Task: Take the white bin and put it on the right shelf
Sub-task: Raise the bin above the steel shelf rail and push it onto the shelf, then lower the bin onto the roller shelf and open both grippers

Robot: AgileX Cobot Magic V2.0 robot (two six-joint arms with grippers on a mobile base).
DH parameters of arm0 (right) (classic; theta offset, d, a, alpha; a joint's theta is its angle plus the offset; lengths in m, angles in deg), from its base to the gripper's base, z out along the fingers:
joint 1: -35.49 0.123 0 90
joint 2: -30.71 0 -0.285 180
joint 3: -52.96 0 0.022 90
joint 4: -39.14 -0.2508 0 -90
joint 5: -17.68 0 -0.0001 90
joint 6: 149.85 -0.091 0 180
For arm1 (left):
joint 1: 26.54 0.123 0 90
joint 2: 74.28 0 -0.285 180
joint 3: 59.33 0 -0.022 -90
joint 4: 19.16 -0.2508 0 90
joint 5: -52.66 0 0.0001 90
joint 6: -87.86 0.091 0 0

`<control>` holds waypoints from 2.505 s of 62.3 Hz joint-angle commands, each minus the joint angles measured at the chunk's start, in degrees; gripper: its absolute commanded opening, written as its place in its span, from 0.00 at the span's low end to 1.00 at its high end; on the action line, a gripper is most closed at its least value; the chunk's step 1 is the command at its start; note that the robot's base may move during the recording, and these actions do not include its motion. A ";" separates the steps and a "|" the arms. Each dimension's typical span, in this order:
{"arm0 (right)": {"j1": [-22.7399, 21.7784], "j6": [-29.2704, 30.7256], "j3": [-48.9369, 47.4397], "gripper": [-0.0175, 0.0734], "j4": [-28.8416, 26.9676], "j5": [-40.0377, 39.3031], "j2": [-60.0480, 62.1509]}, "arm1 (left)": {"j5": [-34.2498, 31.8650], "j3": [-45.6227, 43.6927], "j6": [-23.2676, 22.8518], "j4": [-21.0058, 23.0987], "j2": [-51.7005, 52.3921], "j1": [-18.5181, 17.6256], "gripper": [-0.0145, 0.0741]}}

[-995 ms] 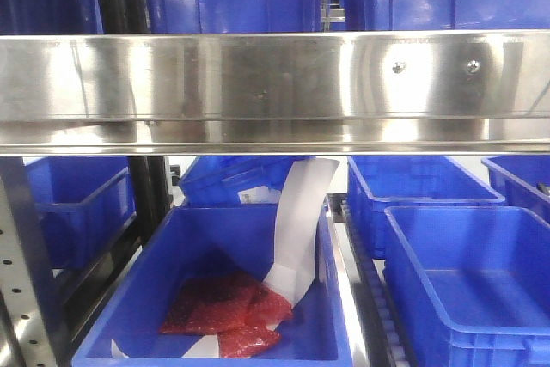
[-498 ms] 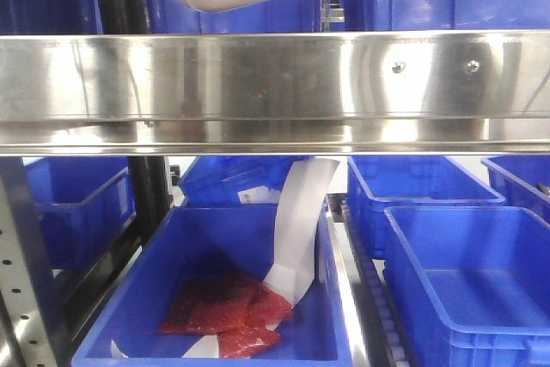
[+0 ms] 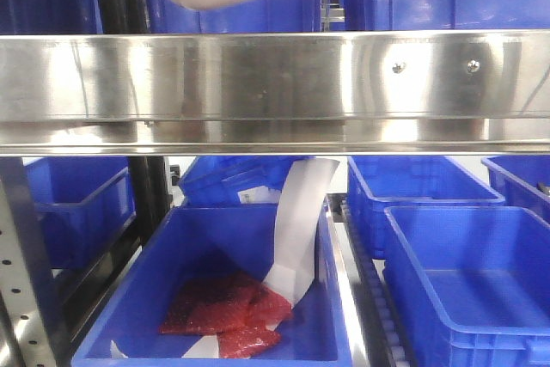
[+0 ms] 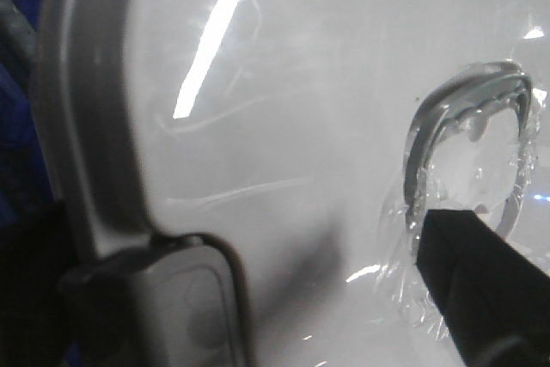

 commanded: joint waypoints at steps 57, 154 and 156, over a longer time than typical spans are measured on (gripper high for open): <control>15.31 4.93 -14.51 0.26 -7.79 -5.92 -25.06 | -14.37 -5.57 0.80 -3.74 -7.01 1.31 0.04; 8.81 5.22 -24.25 0.51 15.04 -8.86 -14.56 | 1.09 -16.11 -0.40 -23.12 -0.67 1.31 0.51; 8.81 5.20 -24.25 0.41 15.25 -7.88 -13.54 | 2.78 -16.11 -0.92 -23.12 -0.12 1.31 0.45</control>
